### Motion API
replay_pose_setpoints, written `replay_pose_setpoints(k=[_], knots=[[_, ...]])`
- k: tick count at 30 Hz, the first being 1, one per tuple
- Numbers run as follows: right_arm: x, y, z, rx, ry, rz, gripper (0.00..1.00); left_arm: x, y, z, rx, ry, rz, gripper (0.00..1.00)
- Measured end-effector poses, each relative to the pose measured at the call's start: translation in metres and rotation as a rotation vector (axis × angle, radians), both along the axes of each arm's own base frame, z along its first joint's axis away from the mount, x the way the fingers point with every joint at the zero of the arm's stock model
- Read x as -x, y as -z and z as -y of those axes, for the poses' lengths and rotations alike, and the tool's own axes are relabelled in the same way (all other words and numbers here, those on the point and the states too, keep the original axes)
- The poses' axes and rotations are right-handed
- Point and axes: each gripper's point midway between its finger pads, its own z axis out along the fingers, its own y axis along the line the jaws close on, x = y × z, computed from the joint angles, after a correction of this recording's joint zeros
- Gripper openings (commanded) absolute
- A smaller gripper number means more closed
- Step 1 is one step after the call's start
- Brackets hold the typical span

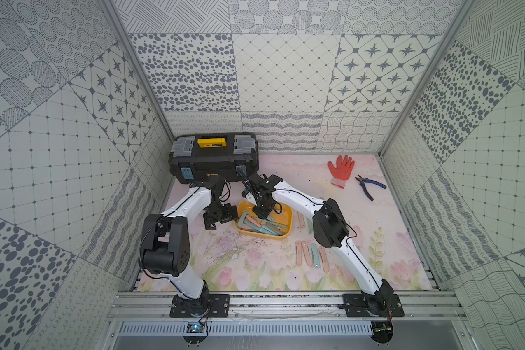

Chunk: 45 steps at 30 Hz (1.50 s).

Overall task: Take the fruit knife out of the storage box
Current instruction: Pick up the fruit knife from the storage box.

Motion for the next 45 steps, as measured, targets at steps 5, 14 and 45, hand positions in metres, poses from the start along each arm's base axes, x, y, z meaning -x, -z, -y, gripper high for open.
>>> replay_pose_setpoints(k=[5,14,45], knots=[[0.001,0.001,0.002,0.009,-0.001,0.009,0.41,0.0,0.0,0.0,0.0,0.0,0.0,0.94],[0.0,0.001,0.007,0.031,0.004,0.022,0.37,0.0,0.0,0.0,0.0,0.0,0.0,0.94],[-0.001,-0.018,0.012,0.041,0.028,0.053,0.23,-0.002,-0.003,0.001,0.001,0.002,0.003,0.94]])
